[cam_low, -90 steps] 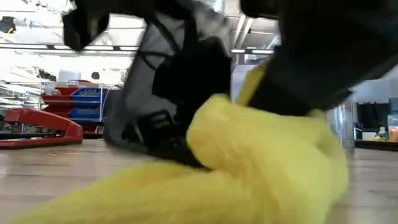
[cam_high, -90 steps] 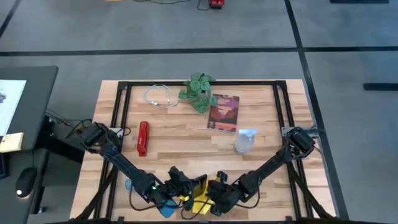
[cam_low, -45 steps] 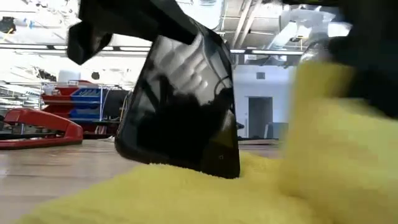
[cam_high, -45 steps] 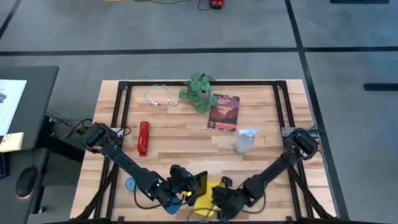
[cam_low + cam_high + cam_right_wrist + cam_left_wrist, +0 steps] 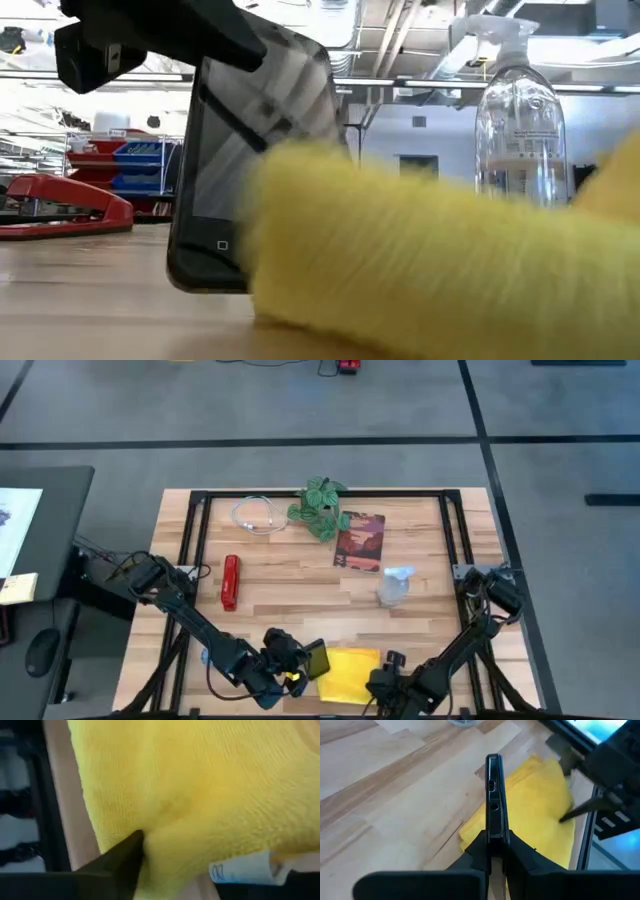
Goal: Apply microfiber cloth
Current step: Wipe the front of the cellphone using the microfiber cloth
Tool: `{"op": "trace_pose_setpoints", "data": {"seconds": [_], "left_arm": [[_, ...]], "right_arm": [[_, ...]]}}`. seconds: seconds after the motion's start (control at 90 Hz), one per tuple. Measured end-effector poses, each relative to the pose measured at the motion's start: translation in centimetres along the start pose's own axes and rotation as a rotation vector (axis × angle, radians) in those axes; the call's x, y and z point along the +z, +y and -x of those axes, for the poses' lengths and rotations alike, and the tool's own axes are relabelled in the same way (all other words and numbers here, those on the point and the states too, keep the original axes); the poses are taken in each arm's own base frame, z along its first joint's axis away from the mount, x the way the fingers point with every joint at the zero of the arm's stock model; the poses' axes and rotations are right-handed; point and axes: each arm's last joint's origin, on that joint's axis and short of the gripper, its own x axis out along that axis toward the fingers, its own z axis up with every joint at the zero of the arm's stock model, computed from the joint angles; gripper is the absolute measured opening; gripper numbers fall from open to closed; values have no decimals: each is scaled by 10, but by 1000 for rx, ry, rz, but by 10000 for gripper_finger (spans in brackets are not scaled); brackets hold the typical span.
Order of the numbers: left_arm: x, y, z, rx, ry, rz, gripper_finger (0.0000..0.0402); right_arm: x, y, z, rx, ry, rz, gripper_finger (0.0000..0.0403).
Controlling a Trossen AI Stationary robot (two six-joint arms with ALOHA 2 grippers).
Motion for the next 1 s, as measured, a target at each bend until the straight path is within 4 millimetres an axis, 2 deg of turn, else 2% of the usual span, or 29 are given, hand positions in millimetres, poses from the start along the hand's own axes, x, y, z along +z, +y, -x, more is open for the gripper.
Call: {"op": "trace_pose_setpoints", "data": {"seconds": [0.122,0.3,0.433,0.489,0.567,0.8,0.9,1.0], "left_arm": [[6,5,5,34,-24,-39,7],[14,8,11,45,-56,-41,7],[18,9,14,54,-73,-43,7],[21,10,16,55,-79,-42,7],[26,12,21,56,-87,-42,7],[48,10,43,30,-103,-17,7],[51,13,47,41,-96,8,7],[48,19,50,81,-76,44,7]], "right_arm": [[2,-4,24,14,23,58,267],[15,-11,64,83,-21,190,274],[29,-8,73,122,-160,278,274],[38,-5,66,142,-210,309,272],[56,-4,48,161,-261,316,265],[116,-21,-1,216,-403,224,236],[130,-34,-28,231,-377,184,228],[133,-46,-56,183,-341,153,219]]}}
